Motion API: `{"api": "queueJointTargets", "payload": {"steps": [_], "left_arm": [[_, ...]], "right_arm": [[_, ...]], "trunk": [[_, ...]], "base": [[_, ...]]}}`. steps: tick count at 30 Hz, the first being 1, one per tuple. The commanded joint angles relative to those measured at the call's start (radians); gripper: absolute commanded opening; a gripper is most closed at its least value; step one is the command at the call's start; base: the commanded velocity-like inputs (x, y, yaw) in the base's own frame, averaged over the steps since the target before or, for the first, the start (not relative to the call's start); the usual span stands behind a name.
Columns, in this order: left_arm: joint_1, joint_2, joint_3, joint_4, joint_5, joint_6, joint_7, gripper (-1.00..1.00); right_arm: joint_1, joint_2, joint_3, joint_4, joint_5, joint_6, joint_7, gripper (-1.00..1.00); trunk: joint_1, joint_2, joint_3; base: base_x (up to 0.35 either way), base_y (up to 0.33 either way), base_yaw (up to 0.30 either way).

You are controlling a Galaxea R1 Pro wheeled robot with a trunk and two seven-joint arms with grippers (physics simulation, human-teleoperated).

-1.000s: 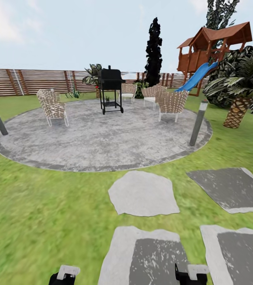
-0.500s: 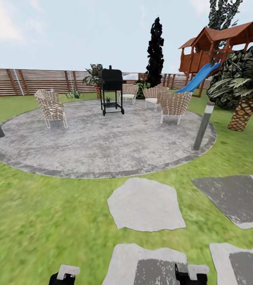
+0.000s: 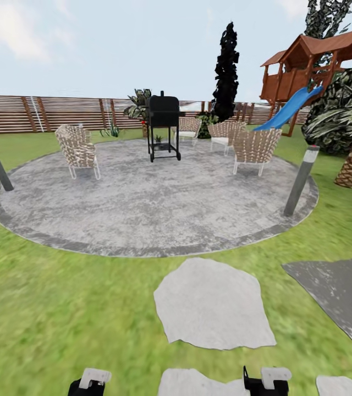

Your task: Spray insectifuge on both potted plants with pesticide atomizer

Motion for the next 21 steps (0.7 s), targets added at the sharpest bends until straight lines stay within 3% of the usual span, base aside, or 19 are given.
{"api": "queueJointTargets", "payload": {"steps": [1, 21], "left_arm": [[-0.001, 0.000, -0.006, 0.001, 0.008, -0.003, -0.003, -1.00], [-0.001, 0.000, -0.006, 0.001, 0.008, -0.003, -0.003, -1.00]], "right_arm": [[-0.001, 0.000, 0.008, 0.001, 0.001, -0.001, -0.008, 1.00], [-0.001, 0.000, 0.008, 0.001, 0.001, -0.001, -0.008, 1.00]], "trunk": [[0.000, 0.000, -0.001], [0.000, 0.000, -0.001]], "base": [[0.340, 0.000, 0.001], [0.340, 0.000, 0.000]]}}
